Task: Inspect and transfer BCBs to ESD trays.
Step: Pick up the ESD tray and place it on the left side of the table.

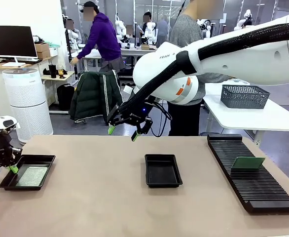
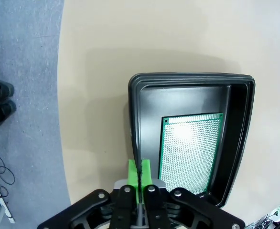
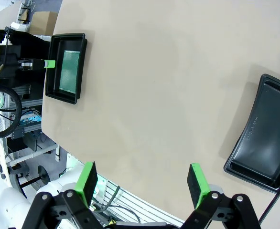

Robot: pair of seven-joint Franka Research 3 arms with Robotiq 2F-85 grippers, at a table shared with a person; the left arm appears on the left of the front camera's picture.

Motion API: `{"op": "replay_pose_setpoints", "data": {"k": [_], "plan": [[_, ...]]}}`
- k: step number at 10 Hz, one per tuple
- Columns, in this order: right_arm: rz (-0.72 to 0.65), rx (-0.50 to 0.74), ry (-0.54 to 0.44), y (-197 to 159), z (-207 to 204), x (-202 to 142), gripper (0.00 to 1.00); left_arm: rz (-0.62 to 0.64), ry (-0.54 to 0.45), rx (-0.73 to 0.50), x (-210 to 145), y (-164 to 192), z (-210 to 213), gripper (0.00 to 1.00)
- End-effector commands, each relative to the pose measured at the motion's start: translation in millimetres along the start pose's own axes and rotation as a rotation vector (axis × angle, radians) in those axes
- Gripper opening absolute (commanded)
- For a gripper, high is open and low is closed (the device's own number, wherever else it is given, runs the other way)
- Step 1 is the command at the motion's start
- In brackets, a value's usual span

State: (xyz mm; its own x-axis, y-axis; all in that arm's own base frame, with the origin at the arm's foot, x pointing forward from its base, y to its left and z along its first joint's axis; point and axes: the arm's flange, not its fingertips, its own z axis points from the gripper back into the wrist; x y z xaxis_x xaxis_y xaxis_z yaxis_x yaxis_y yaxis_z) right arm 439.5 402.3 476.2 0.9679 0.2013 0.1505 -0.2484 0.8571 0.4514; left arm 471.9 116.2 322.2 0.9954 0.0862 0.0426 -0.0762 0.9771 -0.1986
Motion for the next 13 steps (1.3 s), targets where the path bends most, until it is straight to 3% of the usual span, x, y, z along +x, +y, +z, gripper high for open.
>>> {"op": "replay_pose_setpoints", "data": {"k": [1, 2, 3, 4, 6, 8, 9, 10, 13], "plan": [[-0.006, -0.003, 0.000, -0.4, -0.4, -0.7, 1.00, 0.000, -0.002, 0.001, -0.4, 1.0, 0.5, 0.00], [-0.006, -0.003, 0.000, -0.4, -0.4, -0.7, 1.00, 0.000, -0.002, 0.001, -0.4, 1.0, 0.5, 0.00], [-0.006, -0.003, 0.000, -0.4, -0.4, -0.7, 1.00, 0.000, 0.000, 0.000, 0.0, 0.0, 0.0, 0.24], [-0.006, -0.003, 0.000, -0.4, -0.4, -0.7, 1.00, -0.014, -0.005, 0.014, -0.3, -2.1, 0.4, 0.59], [-0.006, -0.003, 0.000, -0.4, -0.4, -0.7, 1.00, -0.018, -0.019, 0.012, 0.4, -5.4, 5.6, 1.00], [-0.006, -0.003, 0.000, -0.4, -0.4, -0.7, 1.00, -0.022, -0.013, 0.023, -0.7, -7.4, 11.4, 1.00], [-0.006, -0.003, 0.000, -0.4, -0.4, -0.7, 1.00, -0.029, -0.014, 0.003, -4.3, -8.0, 19.7, 0.94], [-0.006, -0.003, 0.000, -0.4, -0.4, -0.7, 1.00, -0.027, -0.020, 0.002, -7.1, -7.5, 26.9, 1.00], [-0.006, -0.003, 0.000, -0.4, -0.4, -0.7, 1.00, -0.025, -0.032, -0.016, -20.0, -8.1, 67.7, 1.00]]}}
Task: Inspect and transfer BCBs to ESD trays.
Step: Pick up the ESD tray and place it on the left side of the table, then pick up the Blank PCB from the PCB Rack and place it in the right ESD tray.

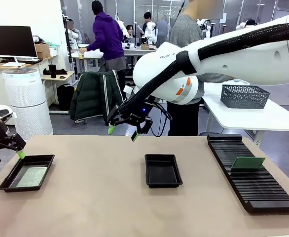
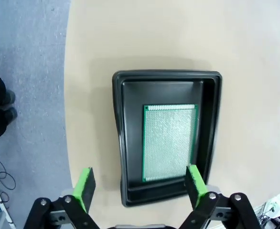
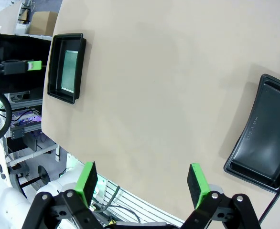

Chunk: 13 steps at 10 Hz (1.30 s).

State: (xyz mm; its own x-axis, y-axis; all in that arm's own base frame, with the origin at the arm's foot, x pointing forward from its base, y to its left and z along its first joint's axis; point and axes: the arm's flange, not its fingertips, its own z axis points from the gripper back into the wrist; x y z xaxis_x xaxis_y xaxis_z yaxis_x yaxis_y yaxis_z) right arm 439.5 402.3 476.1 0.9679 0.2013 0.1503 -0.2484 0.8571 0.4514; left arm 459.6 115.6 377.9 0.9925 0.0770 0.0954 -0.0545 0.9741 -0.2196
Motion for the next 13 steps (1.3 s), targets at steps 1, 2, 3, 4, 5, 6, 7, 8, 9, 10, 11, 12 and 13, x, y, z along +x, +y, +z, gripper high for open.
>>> {"op": "replay_pose_setpoints", "data": {"k": [1, 2, 3, 4, 5, 6, 7, 8, 9, 10, 11, 12, 13], "plan": [[-0.006, -0.003, 0.000, -0.4, -0.3, -0.7, 1.00, -0.011, 0.018, 0.013, -12.1, 0.5, 25.6, 1.00], [-0.006, -0.003, 0.000, -0.4, -0.3, -0.7, 1.00, -0.021, 0.027, 0.027, -15.1, -1.9, 36.8, 1.00], [-0.006, -0.003, 0.000, -0.4, -0.3, -0.7, 1.00, -0.025, 0.031, 0.037, -16.5, -3.7, 45.0, 1.00], [-0.006, -0.003, 0.000, -0.4, -0.3, -0.7, 1.00, -0.024, 0.033, 0.053, -17.3, -5.3, 53.7, 1.00], [-0.006, -0.003, 0.000, -0.4, -0.3, -0.7, 1.00, -0.025, 0.033, 0.064, -18.0, -7.2, 62.0, 1.00], [-0.006, -0.003, 0.000, -0.4, -0.3, -0.7, 1.00, -0.026, 0.032, 0.077, -18.7, -10.7, 70.4, 1.00], [-0.006, -0.003, 0.000, -0.4, -0.3, -0.7, 1.00, -0.014, 0.033, 0.085, -18.7, -13.2, 76.0, 1.00], [-0.006, -0.003, 0.000, -0.4, -0.3, -0.7, 1.00, -0.021, 0.065, 0.075, -18.5, -16.4, 79.9, 1.00], [-0.006, -0.003, 0.000, -0.4, -0.3, -0.7, 1.00, -0.029, 0.013, 0.061, -17.1, -10.1, 69.1, 1.00], [-0.006, -0.003, 0.000, -0.4, -0.3, -0.7, 1.00, -0.029, 0.013, 0.061, -17.1, -10.1, 69.1, 1.00], [-0.006, -0.003, 0.000, -0.4, -0.3, -0.7, 1.00, -0.029, 0.013, 0.061, -17.1, -10.1, 69.1, 1.00], [-0.006, -0.003, 0.000, -0.4, -0.3, -0.7, 1.00, -0.029, 0.013, 0.061, -17.1, -10.1, 69.1, 1.00], [-0.006, -0.003, 0.000, -0.4, -0.3, -0.7, 1.00, -0.029, 0.013, 0.061, -17.1, -10.1, 69.1, 1.00]]}}
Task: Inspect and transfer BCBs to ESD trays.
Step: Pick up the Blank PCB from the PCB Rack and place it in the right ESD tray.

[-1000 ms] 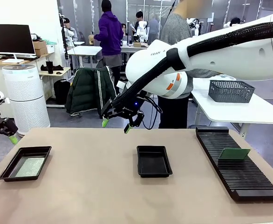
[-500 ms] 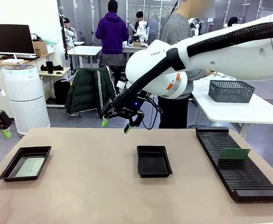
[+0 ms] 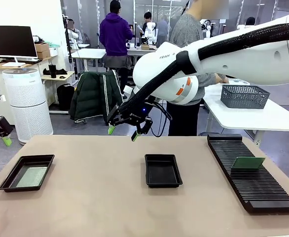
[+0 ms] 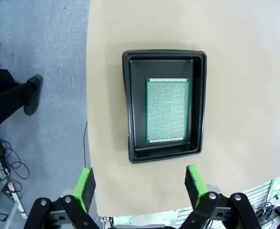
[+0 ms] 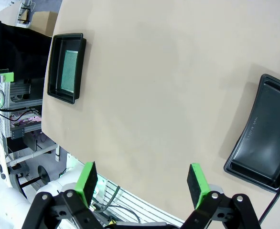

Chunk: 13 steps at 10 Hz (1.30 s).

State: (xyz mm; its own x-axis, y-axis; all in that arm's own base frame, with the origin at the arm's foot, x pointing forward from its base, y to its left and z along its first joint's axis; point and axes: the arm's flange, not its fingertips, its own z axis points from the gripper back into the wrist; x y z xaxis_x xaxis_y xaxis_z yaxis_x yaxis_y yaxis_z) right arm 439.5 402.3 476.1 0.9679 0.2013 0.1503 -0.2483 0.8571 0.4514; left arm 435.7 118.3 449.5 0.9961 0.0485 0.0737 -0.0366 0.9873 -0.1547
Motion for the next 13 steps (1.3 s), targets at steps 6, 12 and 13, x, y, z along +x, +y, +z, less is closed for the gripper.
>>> {"op": "replay_pose_setpoints", "data": {"k": [6, 12, 13], "plan": [[-0.006, -0.003, 0.000, -0.4, -0.3, -0.7, 1.00, -0.005, -0.014, -0.003, -0.3, 1.4, -3.7, 1.00], [-0.006, -0.003, 0.000, -0.4, -0.3, -0.7, 1.00, -0.005, -0.014, -0.003, -0.3, 1.4, -3.7, 1.00], [-0.006, -0.003, 0.000, -0.4, -0.3, -0.7, 1.00, -0.005, -0.014, -0.003, -0.3, 1.4, -3.7, 1.00]]}}
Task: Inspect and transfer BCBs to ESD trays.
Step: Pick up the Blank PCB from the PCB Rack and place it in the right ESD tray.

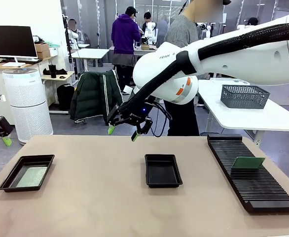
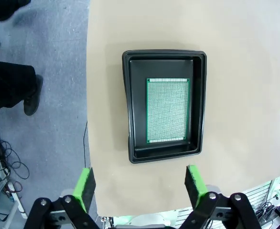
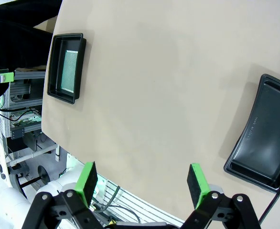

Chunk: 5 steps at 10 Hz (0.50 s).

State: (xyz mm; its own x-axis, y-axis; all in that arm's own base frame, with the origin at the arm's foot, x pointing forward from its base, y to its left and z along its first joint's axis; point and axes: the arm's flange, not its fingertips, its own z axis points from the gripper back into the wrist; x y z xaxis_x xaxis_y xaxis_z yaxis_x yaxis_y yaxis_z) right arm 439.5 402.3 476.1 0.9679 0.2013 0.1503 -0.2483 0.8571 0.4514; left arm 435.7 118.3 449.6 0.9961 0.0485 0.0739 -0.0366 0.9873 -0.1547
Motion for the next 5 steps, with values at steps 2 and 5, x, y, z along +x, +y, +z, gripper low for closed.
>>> {"op": "replay_pose_setpoints", "data": {"k": [2, 5], "plan": [[0.000, 0.000, 0.000, 0.0, 0.0, 0.0, 1.00, -0.005, -0.014, -0.003, -0.4, 1.4, -3.7, 1.00], [0.021, -0.021, -0.058, 1.6, 66.6, -44.6, 1.00, -0.005, -0.014, -0.003, -0.4, 1.4, -3.7, 1.00]]}}
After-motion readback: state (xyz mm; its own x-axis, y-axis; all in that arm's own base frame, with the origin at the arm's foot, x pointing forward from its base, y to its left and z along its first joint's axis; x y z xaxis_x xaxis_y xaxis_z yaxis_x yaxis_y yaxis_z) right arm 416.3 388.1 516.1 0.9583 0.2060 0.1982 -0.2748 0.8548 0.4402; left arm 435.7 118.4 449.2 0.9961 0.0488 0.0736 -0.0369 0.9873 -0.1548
